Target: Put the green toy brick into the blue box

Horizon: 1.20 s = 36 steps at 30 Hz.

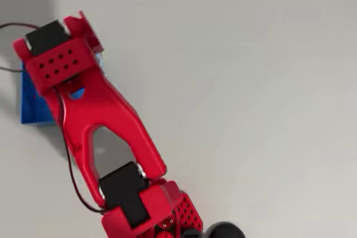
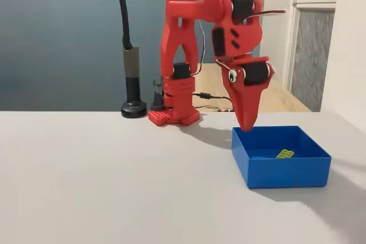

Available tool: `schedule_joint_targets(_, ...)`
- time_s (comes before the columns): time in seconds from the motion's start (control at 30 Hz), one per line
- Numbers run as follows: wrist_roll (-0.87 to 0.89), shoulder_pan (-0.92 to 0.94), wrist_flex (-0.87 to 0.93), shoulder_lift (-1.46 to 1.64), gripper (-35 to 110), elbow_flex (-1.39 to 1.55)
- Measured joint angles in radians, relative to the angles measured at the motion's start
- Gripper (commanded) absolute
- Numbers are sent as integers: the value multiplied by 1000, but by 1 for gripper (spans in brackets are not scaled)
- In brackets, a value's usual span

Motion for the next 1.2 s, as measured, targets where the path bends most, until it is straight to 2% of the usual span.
schedule_joint_targets(0.4,-52,186,32,6,0,-32)
schedule_joint_targets(0.63,-55,322,5,132,0,130)
schedule_joint_targets(0.97,-123,476,-218,339,0,462)
schedule_joint_targets(1.2,-155,503,-333,526,0,710)
